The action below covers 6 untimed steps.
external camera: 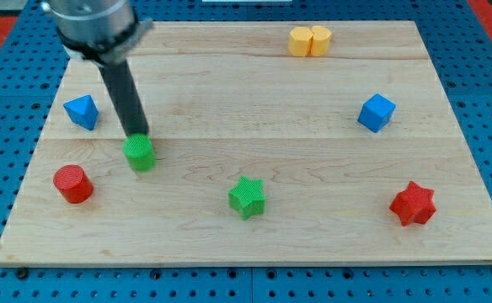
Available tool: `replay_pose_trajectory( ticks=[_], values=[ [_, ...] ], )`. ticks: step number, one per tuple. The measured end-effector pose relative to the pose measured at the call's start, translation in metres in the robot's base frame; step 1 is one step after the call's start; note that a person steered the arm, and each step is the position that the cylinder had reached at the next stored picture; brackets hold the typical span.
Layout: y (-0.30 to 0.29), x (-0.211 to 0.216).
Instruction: Slide the red circle above the green star
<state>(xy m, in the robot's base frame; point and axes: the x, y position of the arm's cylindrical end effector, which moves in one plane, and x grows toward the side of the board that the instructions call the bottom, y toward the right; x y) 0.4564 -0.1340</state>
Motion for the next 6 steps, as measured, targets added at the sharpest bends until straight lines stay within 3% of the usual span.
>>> replay_pose_trajectory(
  ticks=[2,4,5,6],
  values=[
    [-0.037,0.031],
    [0.095,0.063],
    [0.038,0.079],
    [-0.005,0.128]
  ],
)
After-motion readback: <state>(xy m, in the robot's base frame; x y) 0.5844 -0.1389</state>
